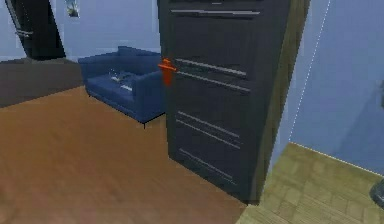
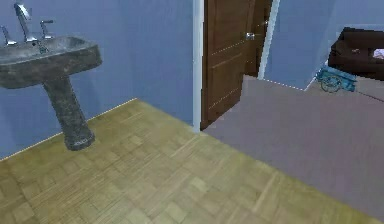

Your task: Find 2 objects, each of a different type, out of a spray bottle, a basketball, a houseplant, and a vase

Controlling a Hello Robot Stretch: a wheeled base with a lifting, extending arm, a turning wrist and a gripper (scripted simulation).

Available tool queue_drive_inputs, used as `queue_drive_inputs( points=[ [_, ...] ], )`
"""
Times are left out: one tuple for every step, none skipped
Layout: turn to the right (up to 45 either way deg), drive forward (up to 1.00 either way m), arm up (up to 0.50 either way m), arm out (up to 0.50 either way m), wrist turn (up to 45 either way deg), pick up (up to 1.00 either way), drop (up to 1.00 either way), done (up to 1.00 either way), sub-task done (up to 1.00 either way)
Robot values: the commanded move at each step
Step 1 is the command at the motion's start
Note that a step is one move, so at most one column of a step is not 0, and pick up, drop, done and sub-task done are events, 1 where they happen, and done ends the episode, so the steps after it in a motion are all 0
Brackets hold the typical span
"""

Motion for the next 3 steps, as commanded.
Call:
queue_drive_inputs(
  points=[
    [-45.0,0.0,0.0,0.0,0.0,0.0,0.0,0.0,0.0],
    [-3.0,0.0,0.0,0.0,0.0,0.0,0.0,0.0,0.0],
    [0.0,1.0,0.0,0.0,0.0,0.0,0.0,0.0,0.0]
  ],
)
